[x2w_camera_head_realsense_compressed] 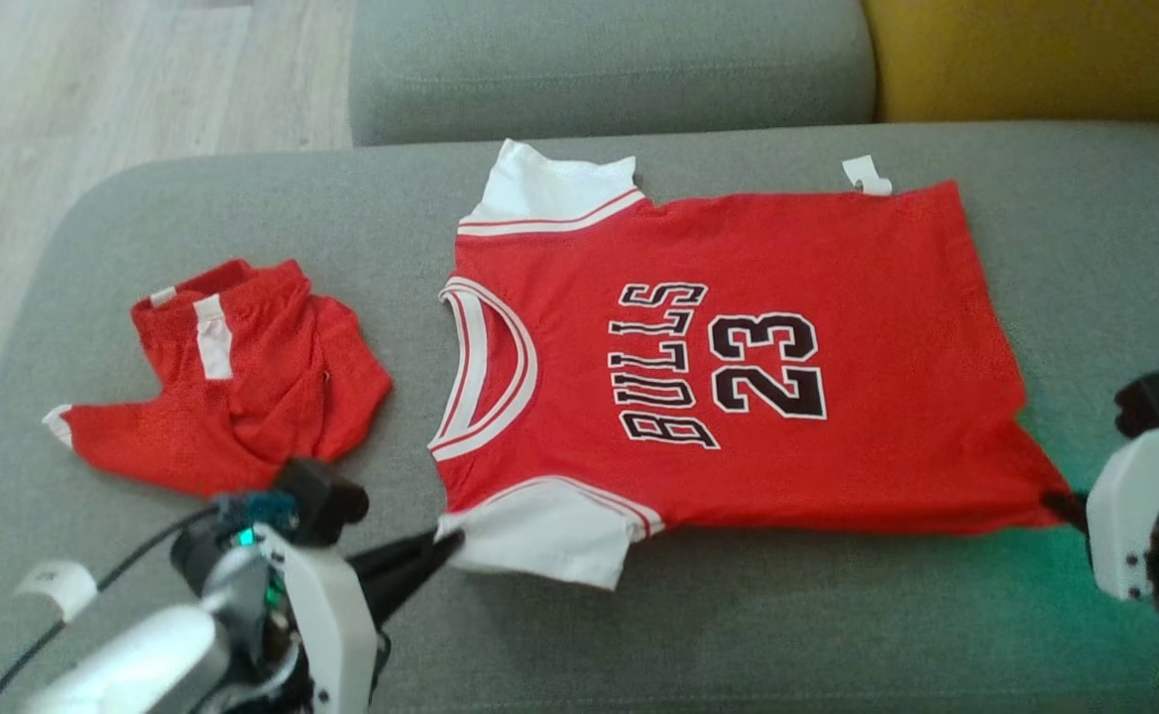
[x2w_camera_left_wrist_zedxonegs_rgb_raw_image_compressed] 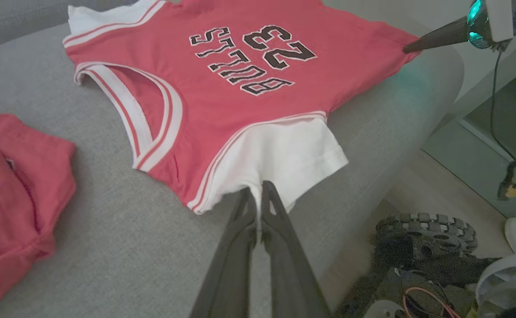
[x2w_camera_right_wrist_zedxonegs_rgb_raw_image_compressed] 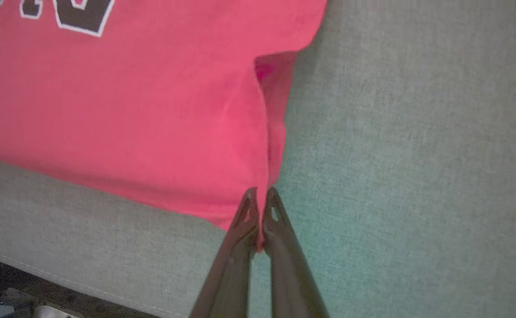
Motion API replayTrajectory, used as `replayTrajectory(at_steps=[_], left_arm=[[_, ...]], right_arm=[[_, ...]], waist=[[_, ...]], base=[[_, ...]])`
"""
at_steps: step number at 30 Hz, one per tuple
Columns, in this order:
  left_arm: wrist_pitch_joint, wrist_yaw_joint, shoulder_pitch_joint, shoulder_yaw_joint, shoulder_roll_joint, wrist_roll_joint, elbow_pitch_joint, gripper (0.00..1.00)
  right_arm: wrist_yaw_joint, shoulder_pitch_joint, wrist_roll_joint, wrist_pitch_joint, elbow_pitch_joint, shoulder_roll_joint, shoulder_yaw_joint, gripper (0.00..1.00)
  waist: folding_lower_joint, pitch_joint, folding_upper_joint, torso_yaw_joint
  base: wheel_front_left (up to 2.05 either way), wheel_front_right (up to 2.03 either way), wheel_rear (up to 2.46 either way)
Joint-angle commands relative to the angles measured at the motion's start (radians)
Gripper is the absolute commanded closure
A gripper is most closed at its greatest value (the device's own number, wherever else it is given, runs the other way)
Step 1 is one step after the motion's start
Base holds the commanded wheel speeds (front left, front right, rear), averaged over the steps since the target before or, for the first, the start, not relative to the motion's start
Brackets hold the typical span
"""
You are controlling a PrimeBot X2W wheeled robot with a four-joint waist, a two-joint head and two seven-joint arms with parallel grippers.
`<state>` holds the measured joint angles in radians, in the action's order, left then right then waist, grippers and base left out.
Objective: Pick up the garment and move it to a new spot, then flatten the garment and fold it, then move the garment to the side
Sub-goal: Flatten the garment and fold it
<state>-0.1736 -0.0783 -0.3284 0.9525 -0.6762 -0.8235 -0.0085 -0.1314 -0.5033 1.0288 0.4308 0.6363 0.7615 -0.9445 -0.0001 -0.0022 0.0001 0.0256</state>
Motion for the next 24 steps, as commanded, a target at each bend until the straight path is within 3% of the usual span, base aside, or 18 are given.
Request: replayTrajectory(at_steps=[1, 13, 24], left_arm=[[0.011, 0.004, -0.087, -0.066, -0.029, 0.01, -0.018, 1.0], [-0.003, -0.035, -0.321, -0.073, 0.032, 0.06, 0.156, 1.0], [0.018, -0.052, -0.53, 0.039, 0.085, 0.083, 0.327, 1.0]], right_arm=[[0.001, -0.037, -0.001, 0.0, -0.019, 0.042, 0.023, 1.0], [0.001, -0.164, -0.042, 0.099, -0.01, 0.01, 0.11, 1.0], [0.001, -0.27, -0.109, 0.142, 0.054, -0.055, 0.136, 1.0]], waist=[[0.0001, 0.018, -0.0001, -0.002], [0.0001, 0.146, -0.0001, 0.001], [0.0001, 0.24, -0.0001, -0.004]], base=[[0.0, 0.0, 0.0], [0.0, 0.0, 0.0], [0.0, 0.0, 0.0]])
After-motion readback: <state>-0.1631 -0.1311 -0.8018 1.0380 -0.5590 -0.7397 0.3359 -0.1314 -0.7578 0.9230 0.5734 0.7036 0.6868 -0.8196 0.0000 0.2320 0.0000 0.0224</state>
